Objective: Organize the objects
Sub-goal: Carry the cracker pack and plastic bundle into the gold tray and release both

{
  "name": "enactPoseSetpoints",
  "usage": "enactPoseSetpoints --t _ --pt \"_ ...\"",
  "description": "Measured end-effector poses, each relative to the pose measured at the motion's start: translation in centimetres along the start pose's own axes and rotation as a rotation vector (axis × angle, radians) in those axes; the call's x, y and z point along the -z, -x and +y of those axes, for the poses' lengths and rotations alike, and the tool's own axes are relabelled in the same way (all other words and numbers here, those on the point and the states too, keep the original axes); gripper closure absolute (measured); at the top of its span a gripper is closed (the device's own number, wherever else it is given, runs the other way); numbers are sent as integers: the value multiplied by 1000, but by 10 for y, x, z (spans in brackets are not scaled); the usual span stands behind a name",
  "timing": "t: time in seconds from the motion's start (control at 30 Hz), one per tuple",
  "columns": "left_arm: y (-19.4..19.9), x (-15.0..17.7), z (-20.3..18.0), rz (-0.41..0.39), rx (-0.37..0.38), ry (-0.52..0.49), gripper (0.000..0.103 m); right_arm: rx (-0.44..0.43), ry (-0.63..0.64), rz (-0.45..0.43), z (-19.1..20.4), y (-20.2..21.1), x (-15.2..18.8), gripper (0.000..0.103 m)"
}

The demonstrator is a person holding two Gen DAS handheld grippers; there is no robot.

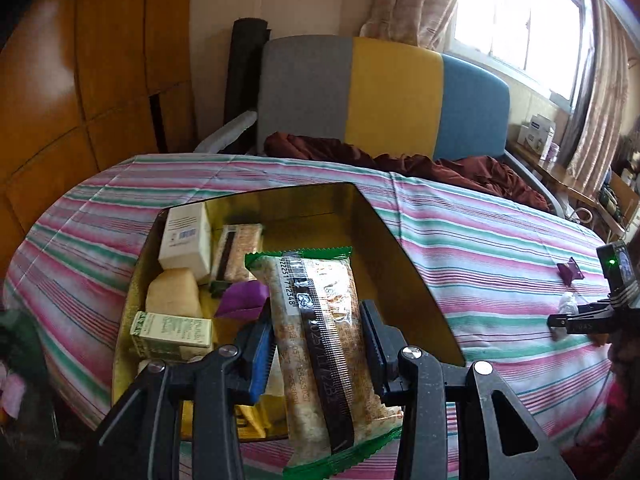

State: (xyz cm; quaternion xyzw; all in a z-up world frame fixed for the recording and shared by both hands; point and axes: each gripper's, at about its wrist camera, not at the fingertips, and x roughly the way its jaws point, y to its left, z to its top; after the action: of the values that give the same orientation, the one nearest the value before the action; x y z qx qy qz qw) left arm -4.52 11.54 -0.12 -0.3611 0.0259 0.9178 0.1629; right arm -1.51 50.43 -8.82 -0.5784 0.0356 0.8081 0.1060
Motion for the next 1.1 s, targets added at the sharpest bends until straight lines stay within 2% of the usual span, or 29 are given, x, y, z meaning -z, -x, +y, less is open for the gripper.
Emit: enactPoseSetpoints --t 0.13,0.27,0.47,0.7,0.87,0.97,1.03,1.1 --pt "-3 1 22 19 11 49 63 52 9 -11 12 5 0 53" --pt "-8 0 53 54 53 146 63 6 20 -53 33 17 -1 55" --pt "-18 -7 87 85 97 262 63 -137 58 -170 87 51 -10 56" --pt "-40 -25 90 99 99 273 63 -294 204 -294 180 93 -34 56" --pt "-64 -35 89 129 99 287 62 -328 291 -299 233 92 -56 55" --pt "-75 -37 85 138 76 262 62 -346 313 -281 258 82 -68 55" --pt "-78 -37 84 138 57 249 55 -340 325 -275 271 75 -75 54" --pt "-75 -36 84 120 41 240 53 -339 329 -260 281 65 -80 51"
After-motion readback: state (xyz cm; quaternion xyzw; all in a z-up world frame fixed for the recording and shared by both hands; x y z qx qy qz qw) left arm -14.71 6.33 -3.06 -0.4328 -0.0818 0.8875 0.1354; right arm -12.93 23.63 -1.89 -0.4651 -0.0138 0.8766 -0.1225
